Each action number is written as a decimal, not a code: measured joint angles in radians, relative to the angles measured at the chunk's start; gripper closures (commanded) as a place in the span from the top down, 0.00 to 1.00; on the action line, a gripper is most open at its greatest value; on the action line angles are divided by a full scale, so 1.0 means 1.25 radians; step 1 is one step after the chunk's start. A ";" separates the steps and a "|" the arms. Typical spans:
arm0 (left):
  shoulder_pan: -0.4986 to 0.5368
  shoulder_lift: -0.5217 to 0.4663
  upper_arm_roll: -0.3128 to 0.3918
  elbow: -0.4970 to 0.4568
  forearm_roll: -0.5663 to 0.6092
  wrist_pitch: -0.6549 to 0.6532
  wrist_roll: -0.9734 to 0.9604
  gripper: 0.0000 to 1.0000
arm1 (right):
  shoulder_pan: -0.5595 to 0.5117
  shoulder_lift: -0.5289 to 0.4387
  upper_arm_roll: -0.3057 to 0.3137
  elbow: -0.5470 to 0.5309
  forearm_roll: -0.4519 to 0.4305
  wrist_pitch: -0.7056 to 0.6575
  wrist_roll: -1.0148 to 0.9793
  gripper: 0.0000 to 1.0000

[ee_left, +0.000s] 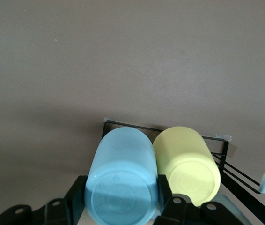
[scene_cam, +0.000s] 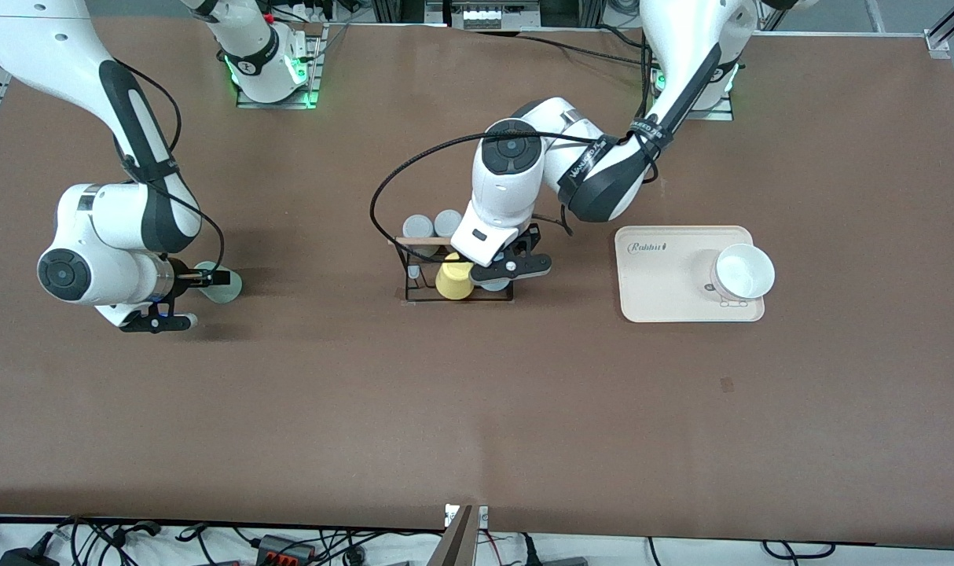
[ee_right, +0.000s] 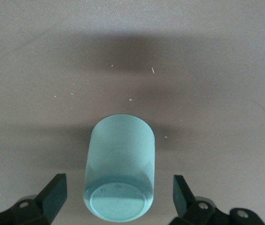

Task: Hang scattered cups on rack with three cups
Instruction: 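Hang the blue cup while the right gripper grasps the teal cup, then withdraw the left gripper while the right gripper carries the teal cup, then hang the teal cup on a rack peg with the right gripper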

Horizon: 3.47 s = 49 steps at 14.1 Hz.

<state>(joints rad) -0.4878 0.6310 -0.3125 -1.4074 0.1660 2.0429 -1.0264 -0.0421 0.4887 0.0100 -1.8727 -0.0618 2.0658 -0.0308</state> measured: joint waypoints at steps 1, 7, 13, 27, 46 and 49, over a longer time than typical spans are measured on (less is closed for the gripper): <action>-0.001 0.004 0.000 0.000 0.003 0.000 -0.006 0.46 | 0.000 0.003 0.000 0.000 0.000 0.001 0.000 1.00; -0.001 0.009 0.000 0.003 0.004 0.000 -0.011 1.00 | 0.000 0.014 0.000 0.000 0.000 0.002 0.000 1.00; 0.049 -0.045 0.002 0.033 0.006 -0.081 0.044 1.00 | 0.000 0.015 0.000 -0.002 0.000 0.002 0.000 0.34; 0.391 -0.358 0.131 -0.004 -0.093 -0.440 0.788 1.00 | 0.107 -0.026 0.026 0.267 0.068 -0.224 0.072 0.24; 0.355 -0.501 0.283 -0.189 -0.151 -0.362 0.904 1.00 | 0.416 0.027 0.031 0.390 0.241 -0.154 0.675 0.25; 0.355 -0.501 0.283 -0.188 -0.146 -0.363 0.904 1.00 | 0.418 0.046 0.031 0.391 0.246 -0.149 0.720 0.25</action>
<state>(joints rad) -0.0443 0.0044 0.0408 -1.6430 -0.0165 1.5886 0.1041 0.4800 0.5459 0.0487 -1.3836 0.2458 1.8798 0.8687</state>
